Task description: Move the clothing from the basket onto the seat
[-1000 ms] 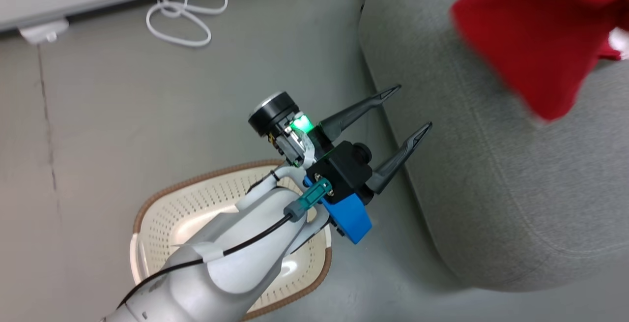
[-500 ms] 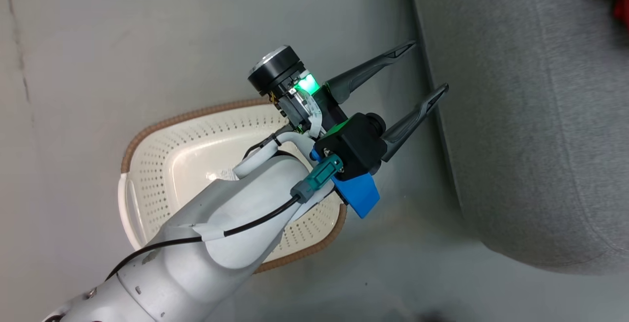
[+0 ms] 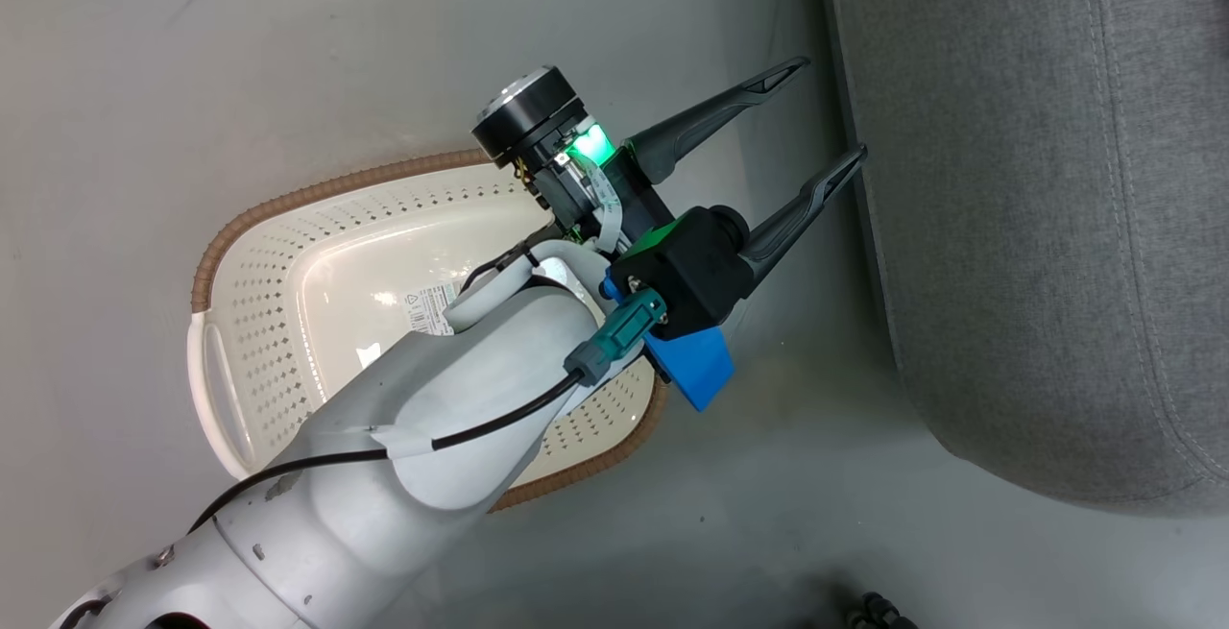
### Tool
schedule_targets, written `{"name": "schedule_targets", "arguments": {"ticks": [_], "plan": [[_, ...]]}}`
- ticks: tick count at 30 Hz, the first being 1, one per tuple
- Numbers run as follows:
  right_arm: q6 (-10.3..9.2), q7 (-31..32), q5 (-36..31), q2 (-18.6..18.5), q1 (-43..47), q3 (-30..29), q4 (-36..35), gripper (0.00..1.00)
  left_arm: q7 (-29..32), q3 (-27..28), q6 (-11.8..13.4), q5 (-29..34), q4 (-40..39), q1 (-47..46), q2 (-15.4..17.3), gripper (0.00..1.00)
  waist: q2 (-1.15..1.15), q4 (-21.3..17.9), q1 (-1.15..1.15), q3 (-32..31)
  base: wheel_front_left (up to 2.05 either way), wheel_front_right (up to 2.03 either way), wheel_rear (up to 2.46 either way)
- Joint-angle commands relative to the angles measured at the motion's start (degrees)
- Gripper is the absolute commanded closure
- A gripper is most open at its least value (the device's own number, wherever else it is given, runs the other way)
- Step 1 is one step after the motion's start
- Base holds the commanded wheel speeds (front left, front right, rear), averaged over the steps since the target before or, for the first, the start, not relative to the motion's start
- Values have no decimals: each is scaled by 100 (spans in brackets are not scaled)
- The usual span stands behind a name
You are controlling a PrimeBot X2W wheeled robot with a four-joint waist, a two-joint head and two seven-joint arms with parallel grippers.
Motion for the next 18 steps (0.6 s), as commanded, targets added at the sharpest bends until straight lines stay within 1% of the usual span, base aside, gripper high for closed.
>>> {"name": "schedule_targets", "arguments": {"ticks": [1,2,3,4,6,11,14,18], "plan": [[1,-21,-25,108,122,-6,36,100,-21,-18,17,-22,21,-96,14,0,0,-28,-1,-30,0,0,0],[1,-21,-13,130,152,-48,41,100,-27,-25,16,-28,26,-102,4,0,0,-37,-1,-58,0,0,0],[1,-21,-39,137,176,-107,21,60,-33,-30,18,-34,35,-103,4,0,0,-48,-1,-89,0,0,0],[1,-21,-51,183,226,-168,-14,0,-39,-32,24,-29,50,-100,8,0,0,-60,-1,-140,0,0,0],[1,-21,-60,297,387,-204,-73,0,-57,-24,44,-54,67,-60,20,0,0,-85,-1,-255,0,0,0],[1,-21,-198,355,950,-340,-315,0,-79,42,119,-186,126,211,6,0,0,-97,-1,-787,0,0,0],[1,-21,-293,492,1401,-598,-593,0,-97,154,214,-312,138,442,-8,0,0,-69,-1,-1194,0,0,0],[1,-21,-596,704,2059,-904,-1122,0,-102,376,337,-462,-17,815,25,0,0,33,-1,-1783,0,0,0]]}}
